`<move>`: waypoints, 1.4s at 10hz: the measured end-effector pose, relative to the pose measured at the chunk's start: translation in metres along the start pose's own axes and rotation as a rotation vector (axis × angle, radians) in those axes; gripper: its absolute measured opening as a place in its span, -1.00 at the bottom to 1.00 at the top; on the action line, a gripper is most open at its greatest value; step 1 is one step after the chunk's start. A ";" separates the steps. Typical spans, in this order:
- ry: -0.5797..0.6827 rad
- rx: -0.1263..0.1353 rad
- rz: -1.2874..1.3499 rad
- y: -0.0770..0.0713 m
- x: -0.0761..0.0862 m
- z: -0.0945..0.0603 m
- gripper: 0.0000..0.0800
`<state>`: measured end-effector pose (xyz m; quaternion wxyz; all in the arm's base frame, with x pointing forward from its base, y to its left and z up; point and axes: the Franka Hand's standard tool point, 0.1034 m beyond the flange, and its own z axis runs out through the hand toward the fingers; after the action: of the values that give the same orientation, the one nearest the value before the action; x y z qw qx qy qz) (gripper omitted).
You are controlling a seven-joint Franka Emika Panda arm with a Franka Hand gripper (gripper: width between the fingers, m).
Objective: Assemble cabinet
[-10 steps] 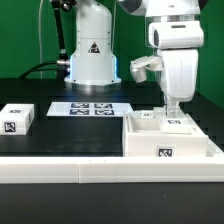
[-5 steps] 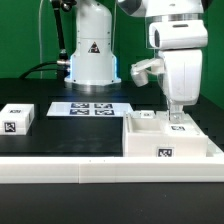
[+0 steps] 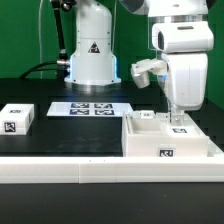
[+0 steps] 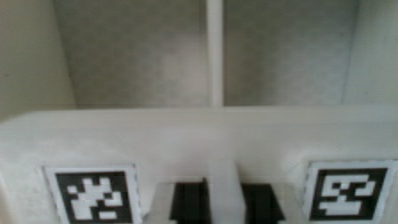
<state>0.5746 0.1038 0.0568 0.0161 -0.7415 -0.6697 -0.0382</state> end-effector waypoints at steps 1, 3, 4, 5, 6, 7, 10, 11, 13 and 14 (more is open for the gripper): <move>0.000 0.000 0.000 0.000 0.000 0.000 -0.62; 0.000 0.000 0.001 0.000 0.000 0.000 -0.16; 0.000 0.000 0.001 0.000 0.000 0.000 0.21; 0.000 0.000 0.001 0.000 0.000 0.000 0.66; 0.000 0.000 0.001 0.000 0.000 0.000 0.66; 0.000 0.000 0.001 0.000 0.000 0.000 0.93; -0.001 -0.001 0.007 0.000 0.000 -0.002 1.00; -0.005 -0.005 0.018 -0.004 0.001 -0.010 1.00; -0.012 0.000 0.045 -0.023 0.006 -0.018 0.99; -0.017 0.000 0.048 -0.035 0.007 -0.025 0.99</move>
Offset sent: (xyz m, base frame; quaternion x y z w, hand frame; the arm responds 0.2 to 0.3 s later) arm 0.0000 0.0000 0.0000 0.0000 0.0000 0.0000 1.0000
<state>0.5394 0.1130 0.0810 0.0114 -0.7575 -0.6519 -0.0313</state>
